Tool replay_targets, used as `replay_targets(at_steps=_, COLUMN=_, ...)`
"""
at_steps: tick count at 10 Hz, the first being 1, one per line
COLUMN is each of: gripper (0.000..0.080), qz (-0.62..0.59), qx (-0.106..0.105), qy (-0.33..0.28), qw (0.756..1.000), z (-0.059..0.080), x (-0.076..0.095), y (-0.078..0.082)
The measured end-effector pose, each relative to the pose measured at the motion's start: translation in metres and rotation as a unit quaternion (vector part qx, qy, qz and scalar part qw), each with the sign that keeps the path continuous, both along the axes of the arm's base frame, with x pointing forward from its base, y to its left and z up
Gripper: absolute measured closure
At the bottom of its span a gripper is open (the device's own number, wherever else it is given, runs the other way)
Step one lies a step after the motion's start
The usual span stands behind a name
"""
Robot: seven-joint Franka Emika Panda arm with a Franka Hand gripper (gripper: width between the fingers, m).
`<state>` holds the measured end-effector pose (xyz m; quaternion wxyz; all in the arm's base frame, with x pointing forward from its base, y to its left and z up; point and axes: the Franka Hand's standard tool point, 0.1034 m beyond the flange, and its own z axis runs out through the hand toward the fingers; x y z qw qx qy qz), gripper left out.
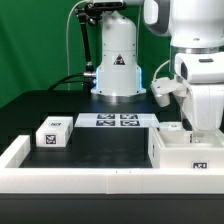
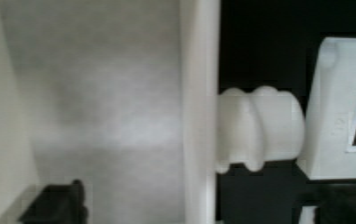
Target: Assemble cabinet
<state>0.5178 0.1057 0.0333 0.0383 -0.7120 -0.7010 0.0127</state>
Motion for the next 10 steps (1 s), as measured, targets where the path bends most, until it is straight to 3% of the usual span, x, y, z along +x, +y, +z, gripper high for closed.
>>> replay_targets(at_steps=1, gripper=0.0011, qz=0.000, qx=0.000, qy=0.000, qw=1.000, z=0.000, x=0.000, y=0.000)
replay_targets(at_steps=5, gripper=0.0002, qz=0.000, qx=-0.001, qy=-0.003, qw=1.000, z=0.006, x=-0.001, y=-0.001)
replay_targets(at_steps=8, gripper=0.0002, qz=-0.002, qx=-0.008, qy=-0.018, qw=1.000, z=0.038, x=-0.008, y=0.003)
replay_targets(at_steps=10, gripper=0.0002, qz=-0.018, qx=-0.011, qy=-0.025, qw=0.999, z=0.056, x=-0.023, y=0.017)
